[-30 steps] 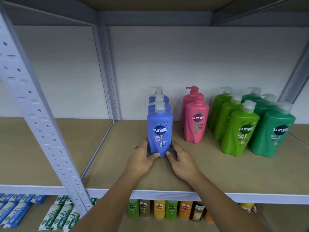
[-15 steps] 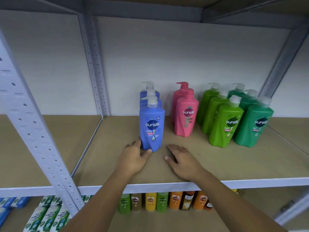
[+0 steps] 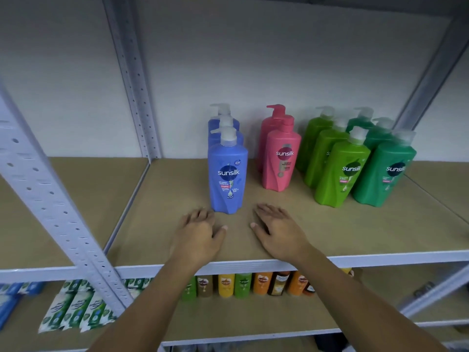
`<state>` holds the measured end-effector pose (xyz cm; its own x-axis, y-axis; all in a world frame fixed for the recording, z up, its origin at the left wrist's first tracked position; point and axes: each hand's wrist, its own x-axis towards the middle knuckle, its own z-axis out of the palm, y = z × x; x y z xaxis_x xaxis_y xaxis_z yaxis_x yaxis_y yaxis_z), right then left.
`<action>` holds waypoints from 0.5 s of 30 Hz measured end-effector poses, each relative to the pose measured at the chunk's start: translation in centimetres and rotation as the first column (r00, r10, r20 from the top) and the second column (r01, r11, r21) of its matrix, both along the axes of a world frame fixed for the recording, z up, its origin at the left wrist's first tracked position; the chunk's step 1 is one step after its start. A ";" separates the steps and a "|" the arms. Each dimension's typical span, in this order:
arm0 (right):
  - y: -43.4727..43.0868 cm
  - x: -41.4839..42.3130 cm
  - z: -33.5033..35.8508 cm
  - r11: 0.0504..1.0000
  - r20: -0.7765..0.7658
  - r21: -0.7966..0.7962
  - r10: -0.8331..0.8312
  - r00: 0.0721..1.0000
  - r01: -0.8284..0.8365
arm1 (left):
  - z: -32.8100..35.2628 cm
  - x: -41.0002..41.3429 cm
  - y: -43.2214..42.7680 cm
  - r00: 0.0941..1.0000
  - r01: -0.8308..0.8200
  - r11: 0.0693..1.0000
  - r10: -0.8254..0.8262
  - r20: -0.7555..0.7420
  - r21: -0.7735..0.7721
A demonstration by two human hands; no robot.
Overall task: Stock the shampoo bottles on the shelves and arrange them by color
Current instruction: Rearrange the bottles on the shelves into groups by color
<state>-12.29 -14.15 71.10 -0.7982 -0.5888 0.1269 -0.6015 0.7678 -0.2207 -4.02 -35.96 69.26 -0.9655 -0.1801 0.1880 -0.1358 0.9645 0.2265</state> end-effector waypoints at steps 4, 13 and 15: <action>0.2 0.2 0.0 0.999 0.009 0.052 0.005 1.000 -0.005 | 0.5 0.9 0.5 1.000 0.026 0.999 -0.026 -0.003 0.025; 2.7 2.2 -0.2 0.994 0.014 0.072 0.077 0.997 -0.078 | 0.8 3.1 3.5 1.000 -0.011 1.000 0.010 0.027 0.029; 3.7 2.8 0.0 0.991 0.015 0.072 0.108 0.994 -0.109 | 0.8 4.0 4.7 1.000 -0.010 0.999 0.009 0.009 0.032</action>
